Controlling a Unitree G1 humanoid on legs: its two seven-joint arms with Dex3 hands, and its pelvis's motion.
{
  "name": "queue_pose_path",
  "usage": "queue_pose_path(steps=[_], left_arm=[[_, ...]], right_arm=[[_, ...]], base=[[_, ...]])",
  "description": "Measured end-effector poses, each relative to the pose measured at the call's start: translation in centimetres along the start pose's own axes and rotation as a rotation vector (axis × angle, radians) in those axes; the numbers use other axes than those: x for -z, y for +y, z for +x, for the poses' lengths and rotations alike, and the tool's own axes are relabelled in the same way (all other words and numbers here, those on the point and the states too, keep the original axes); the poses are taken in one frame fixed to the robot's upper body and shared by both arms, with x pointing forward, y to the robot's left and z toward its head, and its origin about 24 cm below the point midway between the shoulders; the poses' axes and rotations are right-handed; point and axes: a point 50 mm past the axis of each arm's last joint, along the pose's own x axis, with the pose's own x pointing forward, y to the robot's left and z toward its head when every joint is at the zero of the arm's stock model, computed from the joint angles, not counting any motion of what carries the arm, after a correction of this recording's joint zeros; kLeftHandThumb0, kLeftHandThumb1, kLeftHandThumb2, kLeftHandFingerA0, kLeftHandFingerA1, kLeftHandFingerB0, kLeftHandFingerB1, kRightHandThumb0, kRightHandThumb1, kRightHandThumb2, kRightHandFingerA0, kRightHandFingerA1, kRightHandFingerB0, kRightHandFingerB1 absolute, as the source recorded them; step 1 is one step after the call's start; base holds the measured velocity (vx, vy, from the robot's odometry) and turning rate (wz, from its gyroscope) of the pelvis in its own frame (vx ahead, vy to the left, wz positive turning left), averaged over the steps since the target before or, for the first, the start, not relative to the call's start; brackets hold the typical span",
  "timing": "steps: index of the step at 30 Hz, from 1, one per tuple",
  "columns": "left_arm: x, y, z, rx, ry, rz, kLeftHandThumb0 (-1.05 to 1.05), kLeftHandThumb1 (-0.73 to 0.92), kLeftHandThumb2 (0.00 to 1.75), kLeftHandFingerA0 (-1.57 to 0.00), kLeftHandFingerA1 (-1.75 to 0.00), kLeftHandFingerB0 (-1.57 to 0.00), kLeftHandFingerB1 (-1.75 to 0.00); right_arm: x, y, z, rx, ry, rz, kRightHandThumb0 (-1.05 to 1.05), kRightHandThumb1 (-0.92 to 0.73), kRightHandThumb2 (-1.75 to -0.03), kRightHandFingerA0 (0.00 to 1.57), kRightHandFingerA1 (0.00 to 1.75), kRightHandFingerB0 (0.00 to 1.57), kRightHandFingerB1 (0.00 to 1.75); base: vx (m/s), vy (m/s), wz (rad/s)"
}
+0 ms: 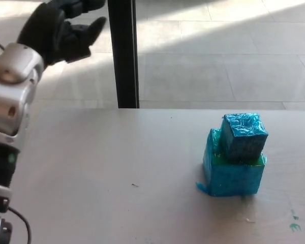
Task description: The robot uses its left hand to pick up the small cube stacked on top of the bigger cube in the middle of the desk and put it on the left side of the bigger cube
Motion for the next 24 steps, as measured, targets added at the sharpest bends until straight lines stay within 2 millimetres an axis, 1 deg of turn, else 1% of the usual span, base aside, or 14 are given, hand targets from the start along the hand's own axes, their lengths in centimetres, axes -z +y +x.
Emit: queue_pose_path(steps=[1,7,8,9,10,11,12,13,14,15,16,19,20,24], left_arm=[[-0.1,-0.3,0.2,0.014,0.004,0.02,-0.84,0.76,0.63,-0.26,-0.54,-0.27,-0.38],[-1.2,-3.6,2.1,0.117,0.018,0.173,-0.86,0.76,0.63,-0.24,-0.57,-0.25,-0.4],[-1.6,-4.0,2.4,0.129,0.009,0.193,-0.88,0.75,0.63,-0.25,-0.6,-0.26,-0.43],[-2.3,-4.6,2.7,0.141,-0.009,0.214,-0.86,0.73,0.63,-0.24,-0.63,-0.25,-0.44],[-3.0,-5.1,3.0,0.15,-0.026,0.223,-0.86,0.73,0.63,-0.24,-0.63,-0.25,-0.44],[-3.6,-5.6,3.2,0.158,-0.042,0.228,-0.86,0.74,0.63,-0.23,-0.66,-0.24,-0.46],[-4.3,-6.2,3.4,0.168,-0.062,0.235,-0.86,0.74,0.63,-0.23,-0.64,-0.24,-0.45],[-4.7,-6.5,3.5,0.173,-0.072,0.236,-0.85,0.74,0.63,-0.24,-0.6,-0.25,-0.42],[-5.4,-7.4,3.7,0.187,-0.09,0.231,-0.85,0.74,0.63,-0.24,-0.6,-0.25,-0.42],[-5.8,-8.0,3.9,0.194,-0.099,0.226,-0.83,0.74,0.62,-0.25,-0.57,-0.25,-0.41],[-6.2,-8.5,4.0,0.2,-0.104,0.219,-0.82,0.74,0.62,-0.27,-0.59,-0.26,-0.42],[-6.9,-9.9,4.6,0.207,-0.104,0.174,-0.82,0.73,0.62,-0.25,-0.58,-0.24,-0.42],[-7.2,-10.6,4.8,0.21,-0.101,0.152,-0.85,0.73,0.62,-0.28,-0.52,-0.26,-0.4],[-8.4,-12.6,5.3,0.217,-0.093,0.121,-0.8,0.72,0.62,-0.25,-0.52,-0.25,-0.41]], right_arm=[[0.0,0.0,0.0,0.0,0.0,0.0,-0.67,-0.61,-0.97,0.46,0.7,0.28,0.5],[0.1,0.0,-0.1,-0.002,-0.001,0.0,-0.61,-0.75,-0.63,0.46,0.66,0.34,0.37],[0.0,0.0,-0.1,-0.003,-0.002,-0.001,-0.64,-0.6,-0.97,0.46,0.7,0.27,0.51],[0.0,-0.1,0.0,-0.003,-0.004,-0.003,-0.61,-0.75,-0.62,0.47,0.7,0.35,0.39],[0.0,-0.1,-0.1,-0.003,-0.003,-0.005,-0.61,-0.75,-0.62,0.47,0.7,0.35,0.39],[-0.1,-0.1,0.0,-0.003,-0.005,-0.006,-0.64,-0.6,-0.98,0.47,0.72,0.27,0.51],[-0.1,-0.1,0.0,-0.003,-0.007,-0.006,-0.63,-0.6,-0.97,0.47,0.72,0.26,0.5],[-0.2,-0.1,0.0,-0.003,-0.007,-0.005,-0.61,-0.74,-0.62,0.46,0.71,0.34,0.38],[-0.2,-0.2,0.0,-0.003,-0.006,-0.003,-0.61,-0.74,-0.62,0.46,0.71,0.34,0.38],[-0.2,-0.2,0.0,-0.004,-0.007,-0.003,-0.63,-0.6,-0.97,0.47,0.72,0.27,0.51],[-0.2,-0.2,0.0,-0.004,-0.007,-0.003,-0.6,-0.75,-0.62,0.46,0.72,0.34,0.38],[-0.2,-0.1,0.0,-0.006,-0.007,-0.005,-0.59,-0.74,-0.62,0.47,0.73,0.35,0.38],[-0.3,-0.1,0.1,-0.008,-0.009,-0.006,-0.63,-0.6,-0.98,0.47,0.73,0.27,0.5],[-0.4,0.0,0.1,-0.009,-0.012,-0.007,-0.65,-0.61,-0.97,0.47,0.72,0.28,0.5]], base=[[0.0,0.0,0.0],[0.0,0.0,0.0],[0.0,0.0,0.0],[0.0,0.0,0.0],[0.0,0.0,0.0],[0.0,0.0,0.0],[0.0,0.0,0.0],[0.0,0.0,0.0],[0.0,0.0,0.0],[0.0,0.0,0.0],[0.0,0.0,0.0],[0.0,0.0,0.0],[0.0,0.0,0.0],[0.0,0.0,0.0]])
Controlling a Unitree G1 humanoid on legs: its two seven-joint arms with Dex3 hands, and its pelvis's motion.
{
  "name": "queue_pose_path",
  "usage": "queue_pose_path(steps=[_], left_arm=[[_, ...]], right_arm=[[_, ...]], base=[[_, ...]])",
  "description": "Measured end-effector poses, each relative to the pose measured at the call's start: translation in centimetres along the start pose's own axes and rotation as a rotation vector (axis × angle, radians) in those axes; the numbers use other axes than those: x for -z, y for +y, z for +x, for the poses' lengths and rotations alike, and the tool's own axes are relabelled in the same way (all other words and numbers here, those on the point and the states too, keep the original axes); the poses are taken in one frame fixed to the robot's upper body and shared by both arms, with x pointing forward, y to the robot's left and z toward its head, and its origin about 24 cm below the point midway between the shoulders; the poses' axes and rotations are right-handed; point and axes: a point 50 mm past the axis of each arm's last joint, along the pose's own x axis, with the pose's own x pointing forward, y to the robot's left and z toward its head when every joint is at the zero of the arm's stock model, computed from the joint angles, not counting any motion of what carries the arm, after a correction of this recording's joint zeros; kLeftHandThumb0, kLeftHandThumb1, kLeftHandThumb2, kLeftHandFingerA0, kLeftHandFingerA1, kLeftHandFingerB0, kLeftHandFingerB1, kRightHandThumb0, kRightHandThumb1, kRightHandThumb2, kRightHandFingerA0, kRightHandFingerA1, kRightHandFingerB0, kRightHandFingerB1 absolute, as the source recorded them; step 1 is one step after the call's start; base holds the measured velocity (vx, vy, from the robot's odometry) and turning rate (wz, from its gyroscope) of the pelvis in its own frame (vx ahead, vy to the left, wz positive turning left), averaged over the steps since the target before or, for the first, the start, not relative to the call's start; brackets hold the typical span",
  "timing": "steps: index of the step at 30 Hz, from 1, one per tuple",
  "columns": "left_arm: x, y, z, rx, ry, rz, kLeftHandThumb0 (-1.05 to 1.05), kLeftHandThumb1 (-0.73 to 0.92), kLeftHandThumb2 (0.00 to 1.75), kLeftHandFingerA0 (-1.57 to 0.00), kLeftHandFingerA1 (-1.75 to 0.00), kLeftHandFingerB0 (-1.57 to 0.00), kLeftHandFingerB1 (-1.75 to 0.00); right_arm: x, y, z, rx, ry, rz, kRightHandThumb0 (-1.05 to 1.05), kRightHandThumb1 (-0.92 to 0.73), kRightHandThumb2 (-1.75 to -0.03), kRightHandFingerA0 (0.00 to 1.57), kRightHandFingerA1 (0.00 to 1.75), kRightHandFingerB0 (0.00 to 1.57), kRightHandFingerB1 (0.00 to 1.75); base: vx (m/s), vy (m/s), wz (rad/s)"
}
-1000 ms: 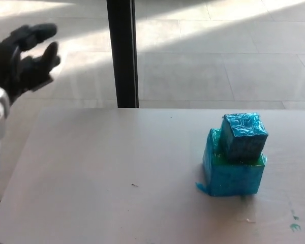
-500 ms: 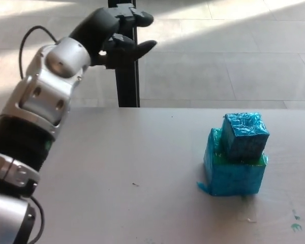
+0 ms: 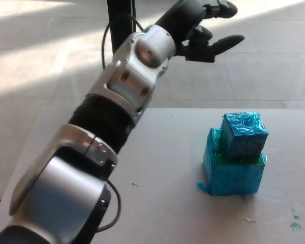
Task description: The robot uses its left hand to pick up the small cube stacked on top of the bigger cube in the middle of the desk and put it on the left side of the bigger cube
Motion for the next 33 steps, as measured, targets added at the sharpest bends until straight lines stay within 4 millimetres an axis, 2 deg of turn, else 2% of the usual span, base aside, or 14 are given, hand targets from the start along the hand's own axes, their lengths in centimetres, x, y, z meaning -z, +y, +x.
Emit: queue_pose_path(steps=[3,8,9,12,14,15,16,18,21,24,27,31,32,33], left_arm=[[-1.0,-0.7,0.4,-0.003,-0.014,-0.04,-0.86,0.72,0.62,-0.26,-0.49,-0.25,-0.37],[-1.4,-2.2,0.6,0.016,-0.034,-0.082,-0.82,0.69,0.61,-0.22,-0.54,-0.23,-0.42],[-1.3,-2.5,0.6,0.021,-0.033,-0.088,-0.84,0.68,0.62,-0.2,-0.54,-0.19,-0.43],[-0.7,-3.6,0.6,0.043,-0.016,-0.102,-0.85,0.7,0.61,-0.2,-0.5,-0.21,-0.4],[-0.1,-4.0,0.5,0.054,0.002,-0.09,-0.4,0.29,0.97,-0.02,-0.53,0.0,-0.49],[0.1,-4.3,0.5,0.063,0.011,-0.068,-0.93,0.75,0.64,-0.08,-0.36,-0.12,-0.27],[0.3,-4.5,0.5,0.075,0.021,-0.036,-0.96,0.58,1.02,-0.03,-0.18,-0.1,-0.13],[0.8,-5.1,0.5,0.116,0.052,0.038,-1.01,0.57,1.01,0.0,-0.04,-0.01,0.0],[1.7,-5.7,0.4,0.174,0.099,0.138,-1.05,0.67,0.61,0.0,0.0,0.0,-0.08],[2.4,-6.1,0.3,0.225,0.134,0.231,-1.04,0.51,0.97,0.0,0.0,0.0,0.0],[2.7,-6.6,0.2,0.264,0.152,0.306,-1.05,0.64,0.61,0.0,0.0,0.0,0.0],[3.0,-7.1,0.1,0.293,0.162,0.349,-1.04,0.5,0.98,0.0,0.0,0.0,0.0],[3.0,-7.3,0.1,0.3,0.162,0.355,-1.04,0.5,0.97,0.0,0.0,0.0,0.0],[3.0,-7.5,0.1,0.305,0.161,0.36,-1.05,0.63,0.62,0.0,0.0,0.0,0.0]], right_arm=[[-0.2,0.1,0.1,-0.003,-0.005,-0.002,-0.6,-0.74,-0.62,0.49,0.73,0.35,0.38],[-0.5,0.3,0.3,-0.01,-0.011,-0.009,-0.64,-0.61,-0.98,0.49,0.74,0.27,0.5],[-0.5,0.3,0.3,-0.012,-0.013,-0.011,-0.62,-0.75,-0.62,0.48,0.78,0.34,0.39],[-0.7,0.4,0.4,-0.016,-0.018,-0.016,-0.6,-0.75,-0.62,0.49,0.75,0.36,0.39],[-0.8,0.4,0.4,-0.016,-0.021,-0.016,-0.59,-0.75,-0.62,0.48,0.76,0.35,0.38],[-0.9,0.5,0.5,-0.016,-0.022,-0.015,-0.6,-0.75,-0.63,0.48,0.75,0.34,0.38],[-0.9,0.5,0.5,-0.016,-0.024,-0.014,-0.63,-0.61,-0.97,0.48,0.72,0.28,0.5],[-1.1,0.6,0.6,-0.018,-0.03,-0.015,-0.6,-0.75,-0.62,0.48,0.72,0.36,0.38],[-1.3,0.6,0.7,-0.02,-0.036,-0.015,-0.65,-0.61,-0.97,0.46,0.7,0.29,0.5],[-1.5,0.7,0.8,-0.021,-0.04,-0.015,-0.6,-0.75,-0.62,0.48,0.75,0.36,0.4],[-1.7,0.7,0.8,-0.023,-0.048,-0.016,-0.59,-0.75,-0.62,0.49,0.72,0.36,0.39],[-1.9,0.8,0.9,-0.025,-0.054,-0.02,-0.6,-0.75,-0.62,0.49,0.74,0.36,0.39],[-2.0,0.8,0.9,-0.025,-0.058,-0.021,-0.61,-0.59,-0.98,0.49,0.73,0.27,0.5],[-2.1,0.8,0.9,-0.026,-0.061,-0.022,-0.63,-0.61,-0.97,0.48,0.72,0.29,0.5]], base=[[0.0,0.0,0.0],[0.0,0.0,0.0],[0.0,0.0,0.0],[0.0,0.0,0.0],[0.0,0.0,0.0],[0.0,0.0,0.0],[0.0,0.0,0.0],[0.0,0.0,0.0],[0.0,0.0,0.0],[0.0,0.0,0.0],[0.0,0.0,0.0],[0.0,0.0,0.0],[0.0,0.0,0.0],[0.0,0.0,0.0]])
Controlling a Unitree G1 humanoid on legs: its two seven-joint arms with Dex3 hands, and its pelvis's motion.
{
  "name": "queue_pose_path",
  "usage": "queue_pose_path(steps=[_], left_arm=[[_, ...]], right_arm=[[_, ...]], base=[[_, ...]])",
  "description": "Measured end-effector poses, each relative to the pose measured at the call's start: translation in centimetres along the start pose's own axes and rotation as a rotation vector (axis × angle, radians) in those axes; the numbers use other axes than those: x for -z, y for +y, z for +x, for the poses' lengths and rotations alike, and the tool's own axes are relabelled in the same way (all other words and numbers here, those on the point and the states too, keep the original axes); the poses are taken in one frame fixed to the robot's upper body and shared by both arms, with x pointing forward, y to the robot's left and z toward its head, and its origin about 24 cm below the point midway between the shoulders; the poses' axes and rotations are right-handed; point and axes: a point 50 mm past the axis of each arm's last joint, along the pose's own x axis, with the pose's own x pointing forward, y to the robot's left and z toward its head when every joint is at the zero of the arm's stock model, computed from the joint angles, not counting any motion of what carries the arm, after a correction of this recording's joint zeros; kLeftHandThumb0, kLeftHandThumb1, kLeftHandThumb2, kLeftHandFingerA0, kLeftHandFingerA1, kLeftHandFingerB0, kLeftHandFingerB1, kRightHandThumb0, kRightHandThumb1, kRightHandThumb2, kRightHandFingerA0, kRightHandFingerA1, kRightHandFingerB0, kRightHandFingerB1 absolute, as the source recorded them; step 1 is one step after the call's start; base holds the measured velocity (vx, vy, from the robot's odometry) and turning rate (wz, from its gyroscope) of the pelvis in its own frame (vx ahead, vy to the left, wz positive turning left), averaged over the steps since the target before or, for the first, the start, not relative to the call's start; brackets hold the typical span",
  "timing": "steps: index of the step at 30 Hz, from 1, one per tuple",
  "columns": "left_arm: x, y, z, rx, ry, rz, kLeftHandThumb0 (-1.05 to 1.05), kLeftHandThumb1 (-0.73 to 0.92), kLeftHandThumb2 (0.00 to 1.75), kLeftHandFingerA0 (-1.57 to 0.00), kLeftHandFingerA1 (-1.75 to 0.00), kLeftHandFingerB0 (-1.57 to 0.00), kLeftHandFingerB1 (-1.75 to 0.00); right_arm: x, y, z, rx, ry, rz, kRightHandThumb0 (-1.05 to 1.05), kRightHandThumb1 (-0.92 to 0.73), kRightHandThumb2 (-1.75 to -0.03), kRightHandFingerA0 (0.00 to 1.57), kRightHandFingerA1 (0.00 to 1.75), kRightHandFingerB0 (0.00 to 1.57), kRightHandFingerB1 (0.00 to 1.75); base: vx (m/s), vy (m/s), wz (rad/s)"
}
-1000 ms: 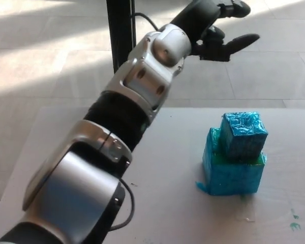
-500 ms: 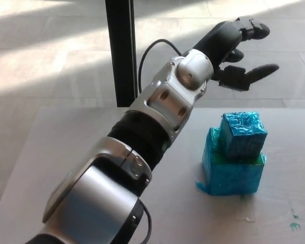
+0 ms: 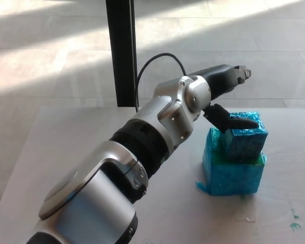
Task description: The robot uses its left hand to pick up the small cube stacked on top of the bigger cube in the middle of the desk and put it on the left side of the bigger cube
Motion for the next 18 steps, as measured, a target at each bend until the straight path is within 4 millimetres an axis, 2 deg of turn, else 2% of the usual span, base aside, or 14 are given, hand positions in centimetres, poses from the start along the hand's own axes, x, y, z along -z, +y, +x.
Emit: queue_pose_path(steps=[2,3,6,7,15,16,18], left_arm=[[-0.3,-0.3,0.1,0.008,-0.005,0.006,-1.05,0.64,0.63,0.0,0.0,0.0,0.0],[-0.4,-0.4,0.1,0.012,-0.006,0.007,-1.04,0.5,0.98,0.0,0.0,0.0,0.0],[-0.8,-1.2,0.3,0.031,-0.018,-0.009,-1.05,0.51,0.96,0.0,0.0,0.0,-0.02],[-0.8,-1.6,0.3,0.04,-0.021,-0.023,-1.05,0.65,0.62,0.0,0.0,0.0,0.0],[-0.9,-3.2,0.5,0.073,-0.035,-0.105,-1.05,0.63,0.61,0.0,0.0,0.0,0.0],[-0.9,-3.3,0.5,0.075,-0.035,-0.116,-1.05,0.5,0.97,0.0,0.0,0.0,0.0],[-0.8,-3.4,0.5,0.075,-0.037,-0.138,-1.05,0.49,0.96,0.0,0.0,0.0,-0.01]], right_arm=[[-0.1,0.0,0.0,-0.001,-0.001,0.0,-0.63,-0.61,-0.97,0.48,0.72,0.29,0.5],[-0.1,0.0,0.0,-0.001,-0.002,0.0,-0.65,-0.61,-0.96,0.47,0.71,0.29,0.5],[-0.1,0.0,0.1,-0.001,-0.003,-0.001,-0.64,-0.61,-0.97,0.47,0.72,0.28,0.5],[-0.1,0.0,0.1,-0.002,-0.003,-0.002,-0.64,-0.62,-0.96,0.47,0.71,0.28,0.49],[-0.2,0.0,0.1,-0.001,-0.004,0.0,-0.63,-0.61,-0.96,0.48,0.72,0.3,0.5],[-0.2,0.0,0.1,-0.001,-0.004,0.0,-0.65,-0.61,-0.96,0.48,0.72,0.29,0.5],[-0.2,0.0,0.1,-0.001,-0.006,0.001,-0.64,-0.61,-0.96,0.48,0.72,0.29,0.5]], base=[[0.0,0.0,0.0],[0.0,0.0,0.0],[0.0,0.0,0.0],[0.0,0.0,0.0],[0.0,0.0,0.0],[0.0,0.0,0.0],[0.0,0.0,0.0]])
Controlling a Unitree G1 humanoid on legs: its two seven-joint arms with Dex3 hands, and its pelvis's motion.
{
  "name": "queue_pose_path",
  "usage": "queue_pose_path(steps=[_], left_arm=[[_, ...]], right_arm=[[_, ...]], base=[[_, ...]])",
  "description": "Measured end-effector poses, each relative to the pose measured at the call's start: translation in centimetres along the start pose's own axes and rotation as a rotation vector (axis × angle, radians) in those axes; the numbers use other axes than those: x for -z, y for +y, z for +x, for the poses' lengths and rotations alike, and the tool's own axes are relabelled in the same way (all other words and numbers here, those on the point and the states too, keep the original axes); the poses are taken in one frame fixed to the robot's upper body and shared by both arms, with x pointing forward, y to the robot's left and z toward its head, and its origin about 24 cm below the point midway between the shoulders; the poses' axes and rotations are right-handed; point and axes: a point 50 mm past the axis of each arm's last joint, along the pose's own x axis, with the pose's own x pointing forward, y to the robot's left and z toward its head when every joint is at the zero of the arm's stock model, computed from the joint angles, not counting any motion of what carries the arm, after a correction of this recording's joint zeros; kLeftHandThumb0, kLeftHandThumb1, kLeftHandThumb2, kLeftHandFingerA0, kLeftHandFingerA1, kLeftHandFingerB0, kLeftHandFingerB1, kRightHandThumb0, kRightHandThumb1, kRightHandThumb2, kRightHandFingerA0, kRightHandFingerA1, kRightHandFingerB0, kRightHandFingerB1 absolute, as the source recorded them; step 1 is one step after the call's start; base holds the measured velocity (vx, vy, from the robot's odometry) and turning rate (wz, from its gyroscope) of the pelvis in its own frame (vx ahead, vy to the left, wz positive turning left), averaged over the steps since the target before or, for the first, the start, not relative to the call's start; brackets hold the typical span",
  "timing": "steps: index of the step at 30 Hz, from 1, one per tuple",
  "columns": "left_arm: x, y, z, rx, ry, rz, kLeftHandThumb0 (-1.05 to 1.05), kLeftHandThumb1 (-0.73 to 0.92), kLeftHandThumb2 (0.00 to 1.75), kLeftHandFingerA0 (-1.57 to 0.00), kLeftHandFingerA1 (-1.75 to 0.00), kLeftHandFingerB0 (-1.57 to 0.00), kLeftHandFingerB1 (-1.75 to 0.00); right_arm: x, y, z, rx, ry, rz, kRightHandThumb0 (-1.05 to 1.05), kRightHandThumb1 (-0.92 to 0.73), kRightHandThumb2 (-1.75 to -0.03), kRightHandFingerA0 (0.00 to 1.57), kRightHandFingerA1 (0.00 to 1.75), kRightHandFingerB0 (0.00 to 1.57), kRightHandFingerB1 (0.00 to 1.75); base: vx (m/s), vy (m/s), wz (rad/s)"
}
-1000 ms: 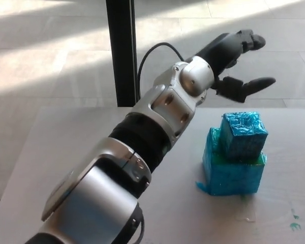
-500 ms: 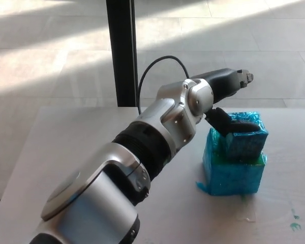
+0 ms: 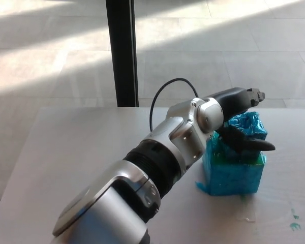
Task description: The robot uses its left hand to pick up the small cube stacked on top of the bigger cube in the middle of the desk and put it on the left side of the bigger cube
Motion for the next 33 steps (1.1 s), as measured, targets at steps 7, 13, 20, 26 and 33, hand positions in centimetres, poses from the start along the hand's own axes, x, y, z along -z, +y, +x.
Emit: queue_pose_path(steps=[7,13,20,26,33], left_arm=[[0.3,-0.4,0.1,-0.007,0.02,0.034,-0.86,0.42,0.97,0.0,-0.18,0.0,0.0],[0.9,-1.5,0.2,-0.02,0.056,0.152,-0.82,0.42,0.8,-0.32,-0.65,-0.1,-0.38],[0.5,-2.3,0.4,-0.082,0.063,0.376,-0.67,0.34,0.75,-0.35,-0.87,-0.2,-0.46],[0.4,-2.7,0.4,-0.119,0.072,0.511,-0.51,0.54,0.56,-0.6,-0.71,-0.35,-0.39],[0.8,-2.6,0.4,-0.173,0.072,0.505,-0.42,0.73,0.61,-0.78,-0.89,-0.55,-0.53]], right_arm=[[-0.3,0.0,0.1,0.001,-0.011,0.0,-0.64,-0.6,-0.96,0.49,0.73,0.29,0.51],[-0.3,0.0,0.1,0.001,-0.012,0.001,-0.57,-0.74,-0.62,0.47,0.66,0.35,0.36],[-0.6,0.1,0.2,0.004,-0.021,0.001,-0.56,-0.59,-0.95,0.46,0.71,0.32,0.52],[-0.7,0.1,0.4,0.016,-0.018,0.006,-0.5,-0.6,-0.96,0.47,0.71,0.35,0.52],[-0.5,0.1,0.4,0.023,-0.01,0.009,-0.48,-0.62,-0.98,0.48,0.7,0.39,0.53]], base=[[0.0,0.0,0.0],[0.0,0.0,0.0],[0.0,0.0,0.0],[0.0,0.0,0.0],[0.0,0.0,0.0]])
